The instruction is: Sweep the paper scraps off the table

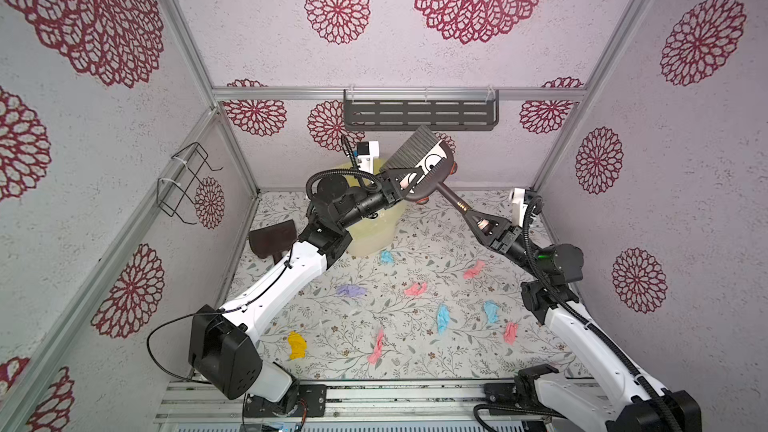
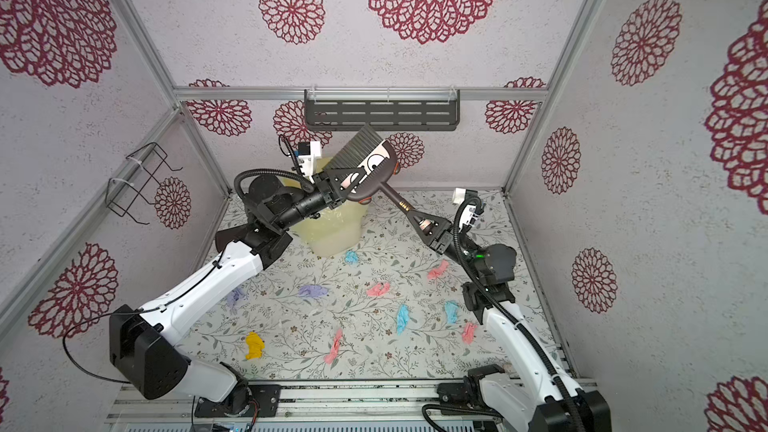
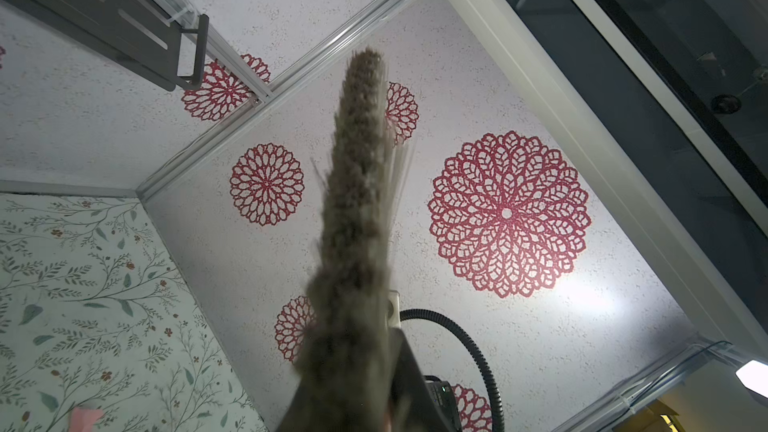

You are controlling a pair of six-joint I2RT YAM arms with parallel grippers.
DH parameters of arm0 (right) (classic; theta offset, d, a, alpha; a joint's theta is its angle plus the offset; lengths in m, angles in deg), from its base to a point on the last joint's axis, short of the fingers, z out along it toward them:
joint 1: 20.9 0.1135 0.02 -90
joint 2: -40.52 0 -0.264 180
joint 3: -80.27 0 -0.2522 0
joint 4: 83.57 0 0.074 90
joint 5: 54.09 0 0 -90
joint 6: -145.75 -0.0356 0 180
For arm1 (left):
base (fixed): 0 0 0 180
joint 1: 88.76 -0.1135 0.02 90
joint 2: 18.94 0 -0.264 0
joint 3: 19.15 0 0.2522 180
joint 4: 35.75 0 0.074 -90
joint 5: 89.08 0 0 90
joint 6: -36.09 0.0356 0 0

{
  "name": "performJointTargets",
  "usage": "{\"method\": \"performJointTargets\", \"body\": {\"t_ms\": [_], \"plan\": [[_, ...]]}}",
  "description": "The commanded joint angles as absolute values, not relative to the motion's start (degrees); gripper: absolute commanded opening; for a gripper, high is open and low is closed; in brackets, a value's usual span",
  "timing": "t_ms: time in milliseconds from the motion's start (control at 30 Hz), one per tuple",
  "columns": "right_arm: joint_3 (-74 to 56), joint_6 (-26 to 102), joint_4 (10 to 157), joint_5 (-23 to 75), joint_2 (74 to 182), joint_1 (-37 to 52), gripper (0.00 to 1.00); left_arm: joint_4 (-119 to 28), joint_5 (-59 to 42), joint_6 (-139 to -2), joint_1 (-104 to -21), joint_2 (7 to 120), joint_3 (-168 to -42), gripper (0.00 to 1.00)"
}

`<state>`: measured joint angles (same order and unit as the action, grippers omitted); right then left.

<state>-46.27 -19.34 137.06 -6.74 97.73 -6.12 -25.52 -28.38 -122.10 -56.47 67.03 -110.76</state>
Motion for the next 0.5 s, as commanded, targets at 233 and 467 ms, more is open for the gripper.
{"method": "performJointTargets", "body": {"t_ms": [233, 467], "plan": [[-44.36, -19.55, 143.67, -4.19, 95.48, -5.64, 0.0, -28.66, -28.47, -118.08, -57.06, 66.29, -109.12, 0.59], [-43.83, -18.02, 140.06, -3.96, 94.07, -7.51, 0.0, -32.81, -26.27, -115.31, -59.7, 60.65, -107.13, 0.98]]}}
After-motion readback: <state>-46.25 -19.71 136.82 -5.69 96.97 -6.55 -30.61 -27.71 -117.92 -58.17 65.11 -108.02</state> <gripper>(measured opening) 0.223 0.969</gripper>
